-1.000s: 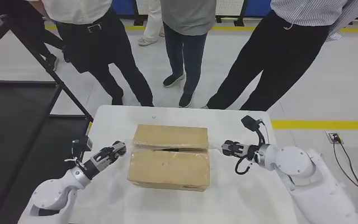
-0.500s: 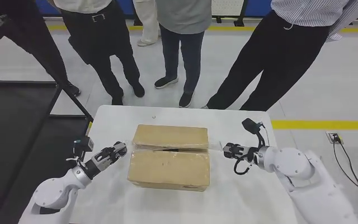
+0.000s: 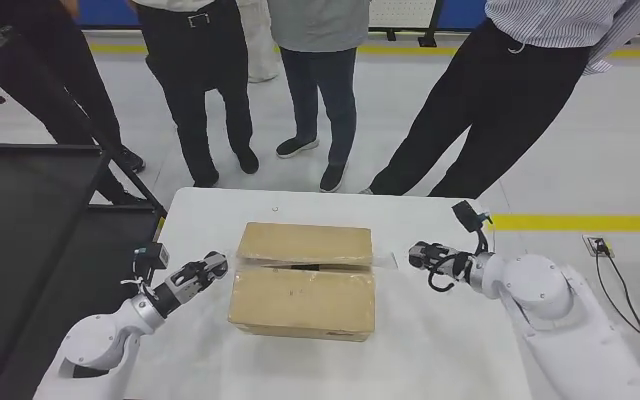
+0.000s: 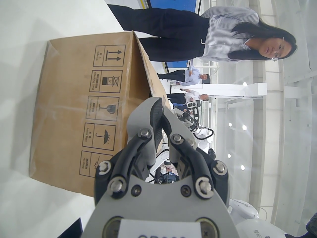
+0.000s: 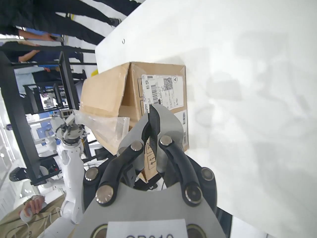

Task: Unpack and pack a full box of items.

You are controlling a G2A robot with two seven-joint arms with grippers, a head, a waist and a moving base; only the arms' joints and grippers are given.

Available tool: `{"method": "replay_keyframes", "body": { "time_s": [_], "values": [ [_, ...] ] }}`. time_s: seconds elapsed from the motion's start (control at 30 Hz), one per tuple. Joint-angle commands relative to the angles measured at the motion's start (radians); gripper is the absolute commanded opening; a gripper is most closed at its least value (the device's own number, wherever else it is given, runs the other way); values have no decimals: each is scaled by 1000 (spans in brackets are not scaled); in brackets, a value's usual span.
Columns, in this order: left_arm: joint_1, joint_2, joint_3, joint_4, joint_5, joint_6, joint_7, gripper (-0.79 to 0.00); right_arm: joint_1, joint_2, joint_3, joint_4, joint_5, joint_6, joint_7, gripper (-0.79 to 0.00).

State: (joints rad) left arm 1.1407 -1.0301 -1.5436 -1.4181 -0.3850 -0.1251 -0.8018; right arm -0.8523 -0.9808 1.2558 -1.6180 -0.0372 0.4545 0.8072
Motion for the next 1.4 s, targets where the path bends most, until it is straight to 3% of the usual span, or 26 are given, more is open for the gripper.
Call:
{"method": "replay_keyframes", "body": {
  "time_s": [0.0,0.23,0.5,0.77,1.37],
  "values": [
    [-2,0,2,3,0,-1,1,-785,-5,-1,30,-13,38,44,-42,-785],
    [-6,0,6,11,-2,-7,3,-785,20,-13,-9,-83,87,62,-45,-785],
    [-6,1,9,12,3,-17,5,-785,184,-49,-176,52,115,74,50,-785],
    [-9,2,11,13,2,-20,0,-785,270,-80,-292,141,118,76,88,-785],
    [-17,4,19,21,6,-23,-6,-785,275,-105,-369,147,88,61,81,-785]
  ]
}}
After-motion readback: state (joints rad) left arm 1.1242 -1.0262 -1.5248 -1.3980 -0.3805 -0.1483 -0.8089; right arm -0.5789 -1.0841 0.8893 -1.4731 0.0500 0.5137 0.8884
